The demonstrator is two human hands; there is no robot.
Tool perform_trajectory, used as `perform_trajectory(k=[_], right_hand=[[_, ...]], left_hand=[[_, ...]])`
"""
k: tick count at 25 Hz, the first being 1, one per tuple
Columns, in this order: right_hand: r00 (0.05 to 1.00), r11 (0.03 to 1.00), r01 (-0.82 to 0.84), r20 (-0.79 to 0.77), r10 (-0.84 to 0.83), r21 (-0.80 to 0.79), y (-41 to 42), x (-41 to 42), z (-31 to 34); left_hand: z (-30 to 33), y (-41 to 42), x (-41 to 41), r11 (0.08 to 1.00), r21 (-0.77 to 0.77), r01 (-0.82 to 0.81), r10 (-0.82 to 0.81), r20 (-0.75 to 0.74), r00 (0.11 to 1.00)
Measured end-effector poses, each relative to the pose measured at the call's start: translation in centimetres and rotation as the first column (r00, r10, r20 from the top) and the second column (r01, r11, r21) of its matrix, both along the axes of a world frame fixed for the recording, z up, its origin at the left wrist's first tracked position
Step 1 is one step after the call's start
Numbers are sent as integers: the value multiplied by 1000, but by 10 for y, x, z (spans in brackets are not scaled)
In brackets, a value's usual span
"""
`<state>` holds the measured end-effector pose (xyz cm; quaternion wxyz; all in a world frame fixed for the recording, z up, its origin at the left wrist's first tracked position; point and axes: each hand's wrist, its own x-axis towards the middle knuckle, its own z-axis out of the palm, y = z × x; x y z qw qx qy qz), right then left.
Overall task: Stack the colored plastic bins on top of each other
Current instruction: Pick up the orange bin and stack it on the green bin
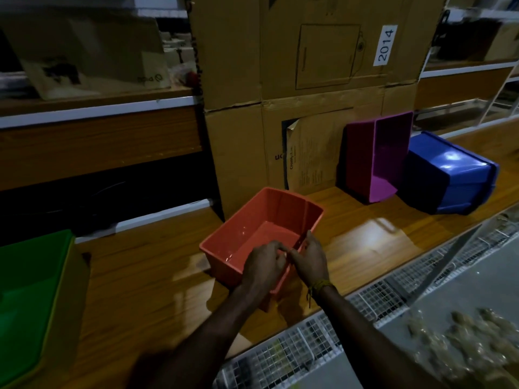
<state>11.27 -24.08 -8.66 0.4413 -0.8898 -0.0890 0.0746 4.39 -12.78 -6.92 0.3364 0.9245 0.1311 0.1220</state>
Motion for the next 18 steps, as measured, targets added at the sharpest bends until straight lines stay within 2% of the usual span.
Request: perform_trajectory(k=[3,5,6,9,14,18], right_hand=[[998,995,2,70,-9,95,3,-4,3],[995,993,8,102,-19,115,3,-5,5],[993,993,30,107,-42,117,4,-4,5],[984,981,127,109,-144,147,9,-5,3],[965,903,221,52,-258,369,10,-1,23],[955,724,293,-155,-253,625,10,16,59]], left_hand=[[-1,26,-14,957,201,-209,214,-4,977],[-1,51,-20,887,323,-331,373,-76,925],[1,63,-24,870,331,-365,425,-131,896],[5,85,-32,903,173,-393,424,-213,880],[35,95,-35,899,-16,-438,438,44,898],[79,114,-29,838,-300,-456,506,114,855]])
